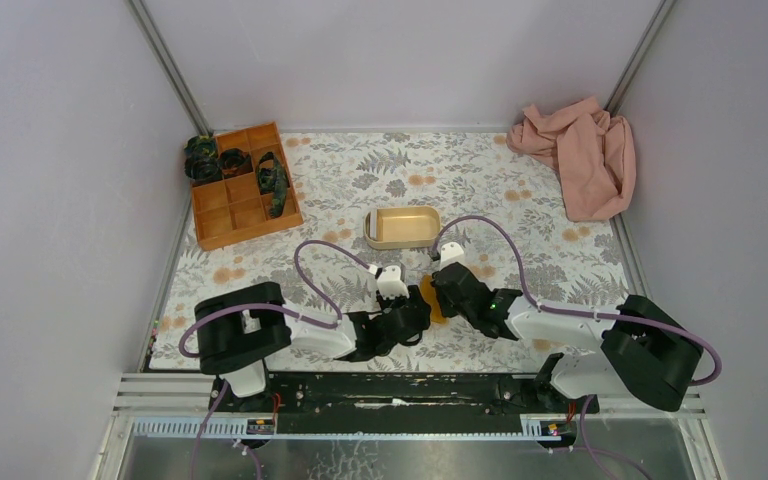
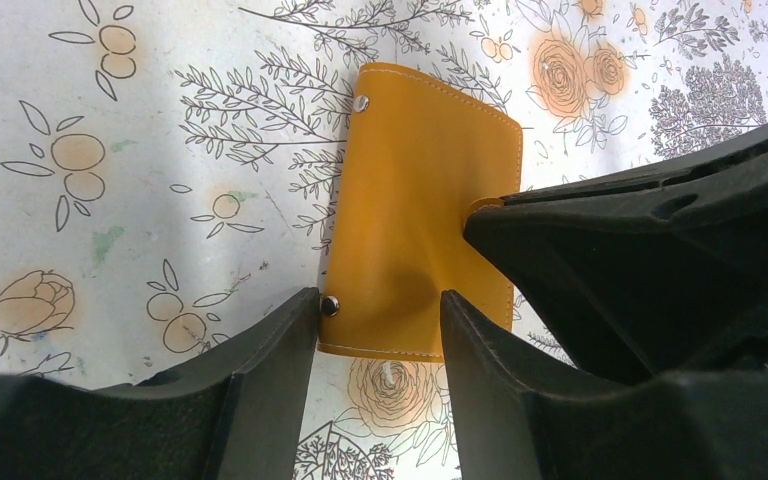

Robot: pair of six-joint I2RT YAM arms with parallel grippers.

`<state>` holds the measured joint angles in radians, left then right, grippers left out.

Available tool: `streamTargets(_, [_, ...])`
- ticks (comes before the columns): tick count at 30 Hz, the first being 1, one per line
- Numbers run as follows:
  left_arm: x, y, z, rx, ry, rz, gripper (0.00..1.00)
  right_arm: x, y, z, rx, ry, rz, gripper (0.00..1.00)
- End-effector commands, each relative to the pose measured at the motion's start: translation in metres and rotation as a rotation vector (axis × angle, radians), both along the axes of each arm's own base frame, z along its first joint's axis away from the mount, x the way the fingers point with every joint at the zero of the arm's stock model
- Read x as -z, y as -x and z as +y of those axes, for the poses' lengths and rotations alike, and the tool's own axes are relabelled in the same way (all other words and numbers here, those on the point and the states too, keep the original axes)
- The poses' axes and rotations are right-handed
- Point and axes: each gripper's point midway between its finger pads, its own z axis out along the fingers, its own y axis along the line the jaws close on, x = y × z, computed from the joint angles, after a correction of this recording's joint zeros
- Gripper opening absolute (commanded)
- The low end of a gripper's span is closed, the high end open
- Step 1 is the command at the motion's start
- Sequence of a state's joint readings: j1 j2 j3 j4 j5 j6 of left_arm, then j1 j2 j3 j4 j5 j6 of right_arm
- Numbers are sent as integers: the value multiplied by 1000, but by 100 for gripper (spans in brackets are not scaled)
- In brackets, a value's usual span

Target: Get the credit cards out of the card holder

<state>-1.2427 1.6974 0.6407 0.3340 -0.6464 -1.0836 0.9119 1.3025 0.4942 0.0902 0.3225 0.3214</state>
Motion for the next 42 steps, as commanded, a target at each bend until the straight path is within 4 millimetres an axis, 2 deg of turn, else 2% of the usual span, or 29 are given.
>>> streamTargets(1, [19,5,20,-4,-72,34,56,14,10,-14,24,70,52,12])
streamTargets(3, [19,6,21,-3,-67,37,56,13,11,-13,31,56,51,10])
streamTargets(6, [18,6,20,0,-60,38,57,8,10,-10,30,22,40,0])
streamTargets(14, [14,7,22,-1,-41,35,57,-20,16,11,-42,-178,-16,0])
streamTargets(21, [11,9,25,-4,-25,34,57,-47,17,16,-62,-285,-82,0])
streamTargets(26, [-3,10,25,12,-34,6,61,-68,13,20,-74,-313,-117,0])
streamTargets(36, [-57,24,45,-53,-34,-103,68,-107,2,32,-108,-309,-165,0])
streamTargets(39, [-64,25,54,-68,-25,-121,69,-113,0,33,-101,-309,-174,0])
streamTargets(42, [-67,25,58,-68,-28,-135,69,-111,-1,32,-96,-297,-170,0])
